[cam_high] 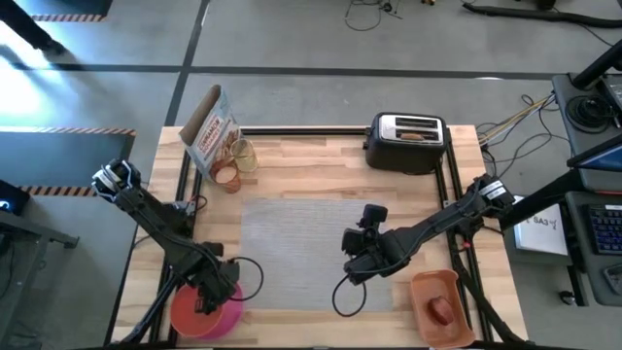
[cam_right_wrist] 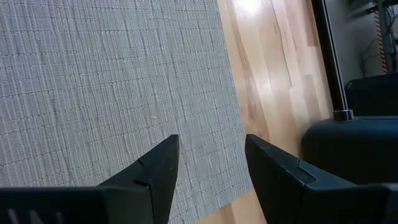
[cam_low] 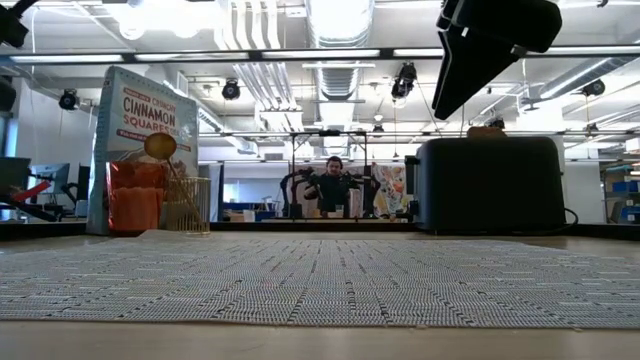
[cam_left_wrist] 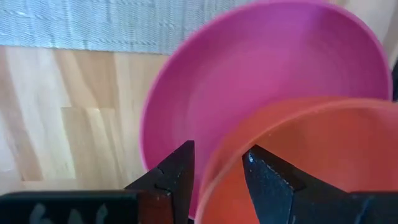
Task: Arrange a breakfast setting
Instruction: Put the orange bowl on the gray mat
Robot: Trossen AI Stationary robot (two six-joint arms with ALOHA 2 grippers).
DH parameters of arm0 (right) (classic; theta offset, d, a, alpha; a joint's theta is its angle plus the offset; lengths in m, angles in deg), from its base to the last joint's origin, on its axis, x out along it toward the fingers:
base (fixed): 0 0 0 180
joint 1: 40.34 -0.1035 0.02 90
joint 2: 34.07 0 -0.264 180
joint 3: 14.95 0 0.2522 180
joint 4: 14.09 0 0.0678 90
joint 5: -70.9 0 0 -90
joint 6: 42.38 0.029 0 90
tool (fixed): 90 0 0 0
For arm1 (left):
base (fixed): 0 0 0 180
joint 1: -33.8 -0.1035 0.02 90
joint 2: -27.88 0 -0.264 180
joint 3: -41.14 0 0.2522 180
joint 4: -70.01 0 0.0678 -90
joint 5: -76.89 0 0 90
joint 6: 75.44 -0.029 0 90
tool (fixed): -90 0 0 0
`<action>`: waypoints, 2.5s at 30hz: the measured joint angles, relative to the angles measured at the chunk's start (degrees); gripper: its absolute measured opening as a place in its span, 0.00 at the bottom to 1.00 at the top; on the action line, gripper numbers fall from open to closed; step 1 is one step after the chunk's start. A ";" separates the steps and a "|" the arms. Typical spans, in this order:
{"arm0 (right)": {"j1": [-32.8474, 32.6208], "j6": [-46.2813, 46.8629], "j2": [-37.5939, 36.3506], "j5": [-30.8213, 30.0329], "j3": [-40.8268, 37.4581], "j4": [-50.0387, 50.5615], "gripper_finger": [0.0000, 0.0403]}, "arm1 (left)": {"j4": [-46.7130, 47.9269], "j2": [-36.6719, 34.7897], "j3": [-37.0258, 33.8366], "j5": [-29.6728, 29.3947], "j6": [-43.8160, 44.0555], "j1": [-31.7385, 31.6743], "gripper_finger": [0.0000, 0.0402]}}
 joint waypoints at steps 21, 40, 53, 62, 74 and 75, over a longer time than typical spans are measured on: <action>0.00 0.00 0.00 -0.02 0.00 -1.42 0.44 | -0.82 0.00 -0.46 5.14 -4.54 0.10 0.02; -0.01 -1.90 0.00 0.00 0.00 -1.27 0.44 | 4.67 -2.05 7.10 -0.21 -25.53 -8.97 0.00; -0.02 -4.00 0.00 1.94 0.00 -1.33 0.44 | -5.80 -1.56 7.80 -8.62 -58.13 -33.88 0.00; 0.00 -4.02 0.00 3.21 0.00 -1.39 0.44 | -9.85 5.12 7.90 -2.52 -65.46 -39.37 0.00; 0.00 -3.40 0.00 3.44 0.00 -1.39 0.44 | -0.39 19.48 20.83 -1.12 -73.46 -39.27 0.00; -0.01 -3.39 0.00 3.45 0.00 -1.37 0.44 | 0.70 20.28 21.82 -1.10 -73.53 -39.27 0.00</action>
